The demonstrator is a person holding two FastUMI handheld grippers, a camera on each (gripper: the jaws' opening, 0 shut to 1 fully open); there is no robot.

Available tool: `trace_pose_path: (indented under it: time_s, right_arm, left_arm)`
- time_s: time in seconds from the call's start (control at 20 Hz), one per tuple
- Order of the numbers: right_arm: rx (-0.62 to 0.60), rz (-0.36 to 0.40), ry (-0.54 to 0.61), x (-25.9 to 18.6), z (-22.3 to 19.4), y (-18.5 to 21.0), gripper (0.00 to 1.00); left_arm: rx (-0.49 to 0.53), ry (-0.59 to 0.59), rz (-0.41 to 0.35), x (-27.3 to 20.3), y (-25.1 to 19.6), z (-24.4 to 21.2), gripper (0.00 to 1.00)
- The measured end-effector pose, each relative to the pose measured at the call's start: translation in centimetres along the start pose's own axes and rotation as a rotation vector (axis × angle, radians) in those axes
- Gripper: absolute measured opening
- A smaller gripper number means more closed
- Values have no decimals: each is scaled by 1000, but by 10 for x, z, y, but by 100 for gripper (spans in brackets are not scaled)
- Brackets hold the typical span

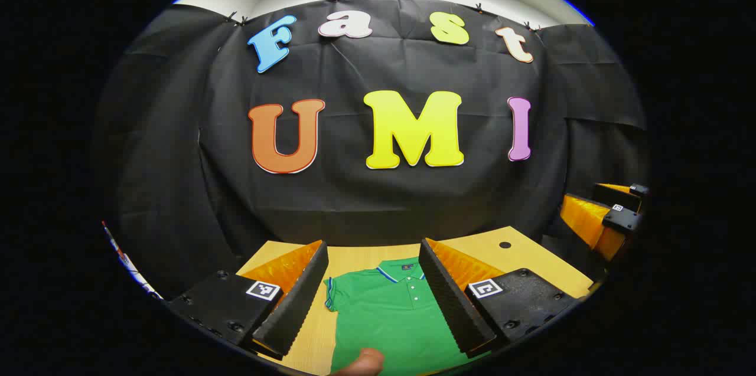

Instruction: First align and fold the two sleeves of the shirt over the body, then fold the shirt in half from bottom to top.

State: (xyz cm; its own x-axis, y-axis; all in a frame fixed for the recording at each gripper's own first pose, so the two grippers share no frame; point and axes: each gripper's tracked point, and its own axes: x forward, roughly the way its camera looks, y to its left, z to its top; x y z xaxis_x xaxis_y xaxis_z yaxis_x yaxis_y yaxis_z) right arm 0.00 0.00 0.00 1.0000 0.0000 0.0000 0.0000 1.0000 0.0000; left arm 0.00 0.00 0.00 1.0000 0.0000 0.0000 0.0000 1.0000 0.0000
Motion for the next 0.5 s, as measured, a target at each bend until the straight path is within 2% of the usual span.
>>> trace_pose_path:
  time_s: [0.3, 0.35, 0.4, 0.5]
  right_arm:
    - [-2, -10, 11, 2, -4, -14, 96]
    - [-2, -10, 13, 1, -5, -15, 93]
    - [-1, -8, 15, 1, -6, -15, 98]
    - [-2, -7, 16, 3, -6, -17, 97]
  left_arm:
    - [-5, 9, -15, 2, -16, -5, 100]
    - [-3, 8, -14, 2, -17, -5, 100]
    - [2, 9, -14, 3, -19, -5, 100]
    - [4, 12, -13, 4, -19, -8, 100]
